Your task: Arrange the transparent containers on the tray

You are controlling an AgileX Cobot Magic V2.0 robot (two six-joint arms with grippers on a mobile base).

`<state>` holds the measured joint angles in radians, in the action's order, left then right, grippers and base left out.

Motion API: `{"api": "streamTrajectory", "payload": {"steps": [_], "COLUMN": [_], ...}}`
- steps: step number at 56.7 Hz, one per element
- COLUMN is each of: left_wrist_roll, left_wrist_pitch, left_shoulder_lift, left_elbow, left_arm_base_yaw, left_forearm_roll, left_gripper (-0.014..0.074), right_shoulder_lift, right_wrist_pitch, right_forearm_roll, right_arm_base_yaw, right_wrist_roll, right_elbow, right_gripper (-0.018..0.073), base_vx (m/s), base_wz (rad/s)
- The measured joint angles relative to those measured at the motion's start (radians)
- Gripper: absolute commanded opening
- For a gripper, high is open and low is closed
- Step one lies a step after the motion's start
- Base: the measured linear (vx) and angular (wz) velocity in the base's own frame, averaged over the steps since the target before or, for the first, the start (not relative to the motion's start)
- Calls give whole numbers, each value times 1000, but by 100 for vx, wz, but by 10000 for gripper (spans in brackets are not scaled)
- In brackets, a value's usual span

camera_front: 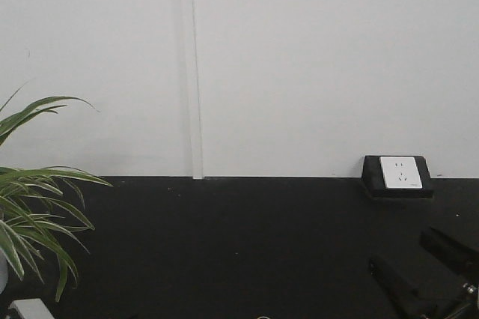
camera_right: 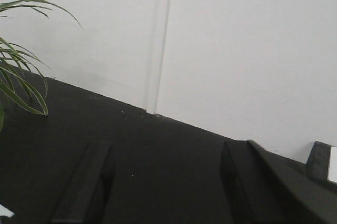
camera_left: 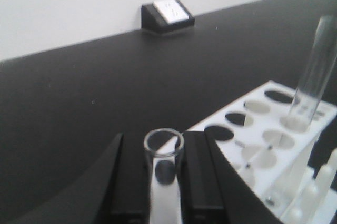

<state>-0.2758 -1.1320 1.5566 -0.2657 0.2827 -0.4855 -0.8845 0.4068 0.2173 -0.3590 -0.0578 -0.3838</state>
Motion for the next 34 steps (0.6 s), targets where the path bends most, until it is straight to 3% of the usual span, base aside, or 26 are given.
{"api": "streamTrajectory", "payload": {"steps": [19,23,34], "left_wrist_roll": [-73,-89,-165], "left_wrist_pitch": [19,88,420], "left_shoulder_lift": [-306,-388,-578], "left_elbow": [-15,-51,-248], "left_arm_base_yaw": [0,0,0], "left_forearm_roll": [-3,-9,-38], "left_gripper": [-1,-1,-1], "right_shoulder_lift": [0,0,0], "right_wrist_pitch": [1,1,25], "right_forearm_roll": [0,0,20], "right_arm_base_yaw": [0,0,0], "right_wrist_roll": [0,0,-50], "right_elbow": [0,0,0], "right_gripper": [484,484,484], "base_vx": [0,0,0], "base_wz": [0,0,0]}}
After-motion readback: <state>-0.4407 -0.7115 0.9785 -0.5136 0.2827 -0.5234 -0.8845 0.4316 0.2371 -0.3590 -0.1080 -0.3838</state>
